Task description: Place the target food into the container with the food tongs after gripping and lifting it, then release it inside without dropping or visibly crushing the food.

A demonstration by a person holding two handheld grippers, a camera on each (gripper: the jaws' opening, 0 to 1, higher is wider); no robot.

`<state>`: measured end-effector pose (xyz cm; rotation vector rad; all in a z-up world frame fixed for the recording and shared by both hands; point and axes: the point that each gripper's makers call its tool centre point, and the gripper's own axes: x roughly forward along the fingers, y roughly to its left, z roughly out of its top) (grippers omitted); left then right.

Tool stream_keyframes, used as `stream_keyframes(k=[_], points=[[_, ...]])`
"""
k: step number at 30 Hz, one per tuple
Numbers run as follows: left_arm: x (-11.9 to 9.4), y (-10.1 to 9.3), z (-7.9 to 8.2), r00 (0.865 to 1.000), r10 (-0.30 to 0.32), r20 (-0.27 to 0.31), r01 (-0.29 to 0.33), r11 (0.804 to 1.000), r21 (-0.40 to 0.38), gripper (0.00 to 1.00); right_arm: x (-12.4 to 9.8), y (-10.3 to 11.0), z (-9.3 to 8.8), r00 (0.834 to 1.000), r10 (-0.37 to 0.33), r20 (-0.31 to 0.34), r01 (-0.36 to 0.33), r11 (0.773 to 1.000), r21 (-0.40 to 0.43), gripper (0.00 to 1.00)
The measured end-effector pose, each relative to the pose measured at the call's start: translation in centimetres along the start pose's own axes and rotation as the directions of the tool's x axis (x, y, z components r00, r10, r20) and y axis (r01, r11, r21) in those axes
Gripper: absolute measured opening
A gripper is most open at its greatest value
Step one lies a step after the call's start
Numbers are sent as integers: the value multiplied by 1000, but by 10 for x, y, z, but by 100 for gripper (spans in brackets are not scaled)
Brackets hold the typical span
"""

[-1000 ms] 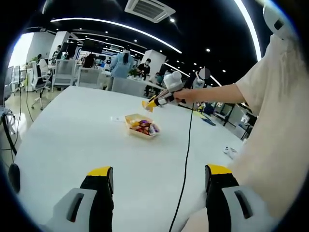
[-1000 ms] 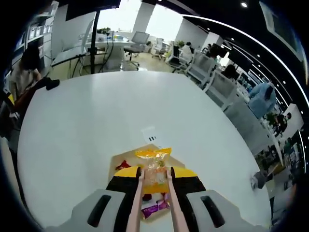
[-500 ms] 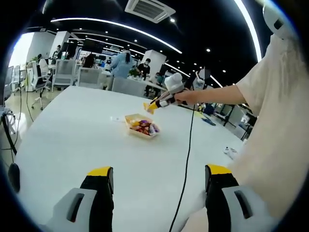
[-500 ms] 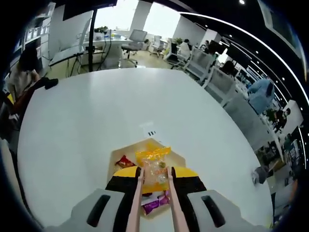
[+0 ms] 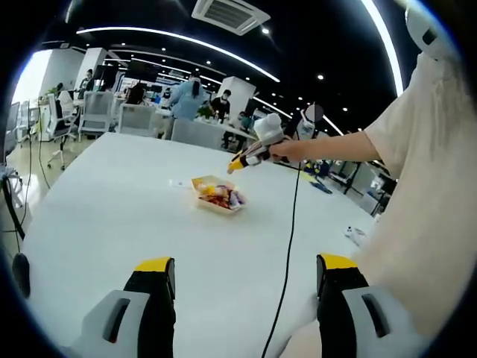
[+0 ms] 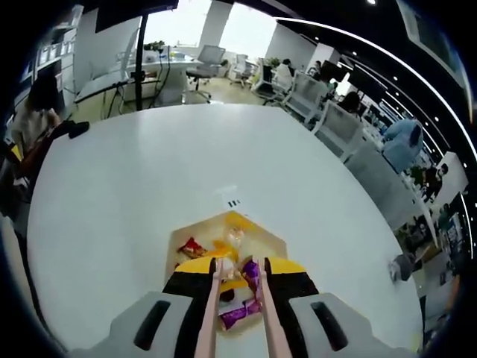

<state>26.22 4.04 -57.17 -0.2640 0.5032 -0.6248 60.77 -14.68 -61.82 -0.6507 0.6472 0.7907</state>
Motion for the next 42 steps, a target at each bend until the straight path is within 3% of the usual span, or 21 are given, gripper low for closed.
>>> stream_keyframes(k=[32, 42], points=[[-3, -3, 0, 1000, 6, 17, -6, 1000, -5, 77, -12, 25, 15, 997, 48, 53, -48, 999, -13, 25], [-3, -4, 4, 1000, 3, 29, -3, 1000, -8, 77, -28, 50, 20, 993, 79, 92, -76, 996, -35, 25]])
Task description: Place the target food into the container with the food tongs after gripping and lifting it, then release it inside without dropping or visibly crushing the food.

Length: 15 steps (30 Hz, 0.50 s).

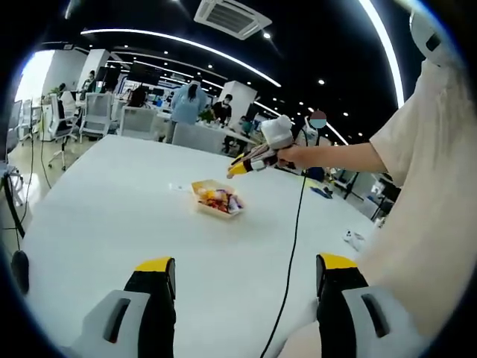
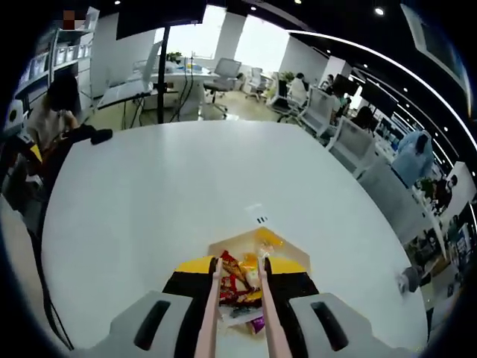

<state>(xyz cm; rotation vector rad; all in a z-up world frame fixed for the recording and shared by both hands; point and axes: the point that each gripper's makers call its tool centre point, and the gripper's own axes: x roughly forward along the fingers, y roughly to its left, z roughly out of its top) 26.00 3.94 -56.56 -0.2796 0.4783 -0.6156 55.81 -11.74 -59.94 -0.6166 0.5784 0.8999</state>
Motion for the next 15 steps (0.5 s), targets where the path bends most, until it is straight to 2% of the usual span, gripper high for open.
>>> stream_keyframes(k=[9, 15], points=[[3, -3, 5, 1000, -15, -10, 16, 1000, 26, 76, -17, 32, 3, 998, 34, 45, -34, 999, 10, 25], [6, -5, 12, 999, -33, -11, 34, 998, 51, 76, -32, 37, 12, 994, 33, 100, -37, 999, 35, 25]])
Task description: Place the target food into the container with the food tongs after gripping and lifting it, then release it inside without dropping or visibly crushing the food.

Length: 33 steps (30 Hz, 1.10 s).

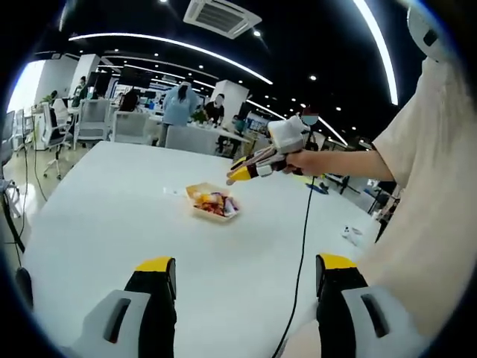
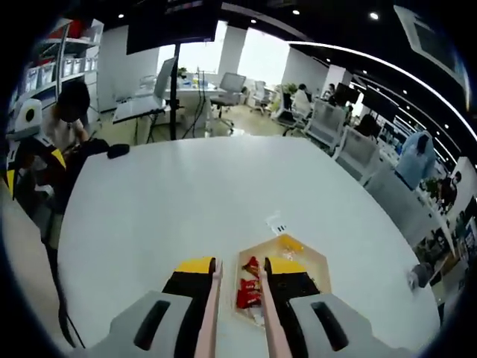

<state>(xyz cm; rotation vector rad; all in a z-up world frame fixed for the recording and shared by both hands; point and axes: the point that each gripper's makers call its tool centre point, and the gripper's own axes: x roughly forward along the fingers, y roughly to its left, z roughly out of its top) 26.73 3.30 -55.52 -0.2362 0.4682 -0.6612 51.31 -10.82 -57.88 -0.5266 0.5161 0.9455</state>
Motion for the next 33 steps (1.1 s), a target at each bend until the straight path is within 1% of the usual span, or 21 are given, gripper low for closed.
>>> stream_keyframes(k=[2, 4, 6, 8, 9, 10, 11, 13, 15, 17, 19, 21, 26, 28, 33], points=[[1, -1, 1, 1000, -4, -1, 4, 1000, 6, 76, -5, 2, 3, 1000, -2, 14, 2, 1000, 8, 25], [2, -4, 2, 1000, -13, 0, 13, 1000, 11, 76, -12, 6, 9, 999, -1, 45, 0, 1000, 19, 26], [3, -5, 2, 1000, -17, -1, 17, 1000, 14, 76, -16, 8, 12, 998, 1, 55, -3, 1000, 28, 26], [4, -8, 2, 1000, -27, 0, 27, 999, 18, 76, -22, 14, 17, 996, 18, 82, -22, 999, 45, 25], [4, -9, 2, 1000, -32, 0, 32, 999, 21, 76, -25, 20, 18, 995, 43, 89, -49, 997, 59, 25], [5, -10, 3, 999, -34, 0, 34, 999, 23, 76, -27, 31, 19, 991, 99, 91, -105, 992, 65, 25], [5, -11, 3, 999, -37, 1, 37, 999, 24, 76, -29, 38, 20, 988, 123, 96, -130, 989, 65, 25], [5, -12, 3, 999, -43, 2, 43, 999, 27, 76, -32, 40, 21, 990, 101, 96, -104, 994, 23, 24], [5, -12, 3, 999, -46, 2, 46, 998, 31, 76, -36, 43, 24, 989, 100, 113, -104, 994, 35, 24], [4, -14, 4, 999, -49, 3, 49, 998, 35, 76, -37, 43, 25, 987, 94, 129, -103, 992, 66, 25], [4, -15, 4, 999, -52, 3, 51, 998, 38, 76, -40, 42, 25, 987, 77, 141, -88, 993, 75, 25], [2, -15, 4, 999, -52, 4, 51, 998, 40, 76, -43, 43, 26, 985, 73, 155, -88, 992, 91, 25], [1, -17, 3, 999, -54, 3, 54, 998, 42, 76, -51, 48, 26, 983, 65, 173, -85, 991, 108, 25], [1, -18, 3, 998, -57, 4, 57, 997, 43, 76, -56, 50, 28, 979, 60, 193, -84, 990, 116, 25], [3, -21, 4, 998, -66, 9, 65, 997, 49, 76, -62, 58, 25, 978, 62, 198, -87, 989, 123, 25]])
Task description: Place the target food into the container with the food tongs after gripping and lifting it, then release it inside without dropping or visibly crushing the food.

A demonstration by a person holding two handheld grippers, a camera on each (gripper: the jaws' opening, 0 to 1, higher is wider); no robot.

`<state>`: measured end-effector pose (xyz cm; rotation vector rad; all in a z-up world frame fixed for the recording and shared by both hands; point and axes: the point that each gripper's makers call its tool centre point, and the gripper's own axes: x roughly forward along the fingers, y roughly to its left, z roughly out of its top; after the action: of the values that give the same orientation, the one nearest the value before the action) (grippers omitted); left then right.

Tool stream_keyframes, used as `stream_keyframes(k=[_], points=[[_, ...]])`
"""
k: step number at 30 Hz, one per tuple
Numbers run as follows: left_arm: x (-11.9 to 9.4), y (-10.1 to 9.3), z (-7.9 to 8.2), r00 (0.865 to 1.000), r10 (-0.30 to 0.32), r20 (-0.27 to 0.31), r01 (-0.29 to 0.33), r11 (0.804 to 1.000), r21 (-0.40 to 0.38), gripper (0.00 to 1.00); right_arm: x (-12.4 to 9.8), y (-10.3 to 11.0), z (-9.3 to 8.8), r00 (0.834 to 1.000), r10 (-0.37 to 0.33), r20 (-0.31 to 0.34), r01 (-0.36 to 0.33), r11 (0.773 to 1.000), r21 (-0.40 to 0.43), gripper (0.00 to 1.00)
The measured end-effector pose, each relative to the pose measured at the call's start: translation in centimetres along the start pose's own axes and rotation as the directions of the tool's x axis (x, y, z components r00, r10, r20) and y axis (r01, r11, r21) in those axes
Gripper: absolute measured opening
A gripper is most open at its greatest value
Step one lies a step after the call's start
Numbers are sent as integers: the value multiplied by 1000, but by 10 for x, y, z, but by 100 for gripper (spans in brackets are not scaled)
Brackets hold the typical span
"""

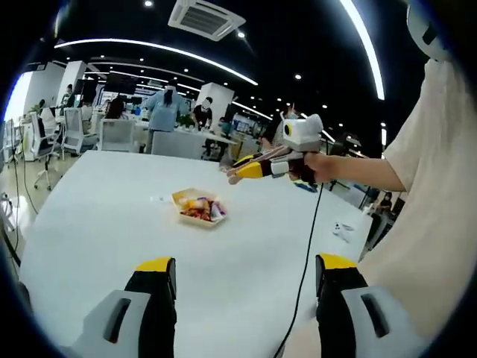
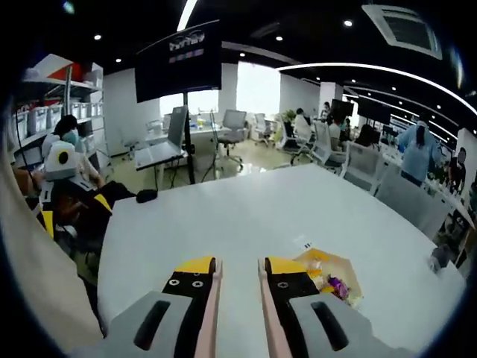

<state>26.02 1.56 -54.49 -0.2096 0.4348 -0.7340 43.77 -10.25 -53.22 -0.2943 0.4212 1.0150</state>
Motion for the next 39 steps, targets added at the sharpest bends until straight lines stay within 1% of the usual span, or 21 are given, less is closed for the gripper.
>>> stream_keyframes(k=[4, 8, 16, 21, 25, 33, 36, 39], points=[[2, -4, -1, 1000, -11, -3, 11, 1000, 4, 76, -3, 6, -7, 1000, -1, -8, 1, 1000, -2, 25], [3, -7, -2, 1000, -22, -9, 22, 1000, 6, 76, -5, 15, -7, 1000, 10, 3, -10, 1000, 7, 25], [4, -11, -2, 999, -43, -19, 44, 999, 19, 76, -11, 45, -5, 994, 94, 46, -95, 995, 25, 25], [6, -12, -1, 998, -53, -23, 54, 998, 24, 75, -15, 61, -4, 987, 133, 86, -138, 989, 56, 25], [7, -15, -2, 997, -66, -32, 67, 997, 32, 75, -18, 73, -7, 982, 164, 98, -171, 983, 68, 25], [11, -20, -3, 994, -98, -47, 100, 994, 48, 74, -27, 93, -9, 968, 209, 142, -223, 971, 88, 26], [11, -25, -2, 991, -123, -52, 126, 990, 56, 68, -33, 105, -3, 956, 236, 177, -256, 961, 102, 26], [12, -25, 0, 990, -132, -54, 135, 989, 63, 68, -36, 109, -1, 951, 242, 193, -266, 958, 108, 26]])
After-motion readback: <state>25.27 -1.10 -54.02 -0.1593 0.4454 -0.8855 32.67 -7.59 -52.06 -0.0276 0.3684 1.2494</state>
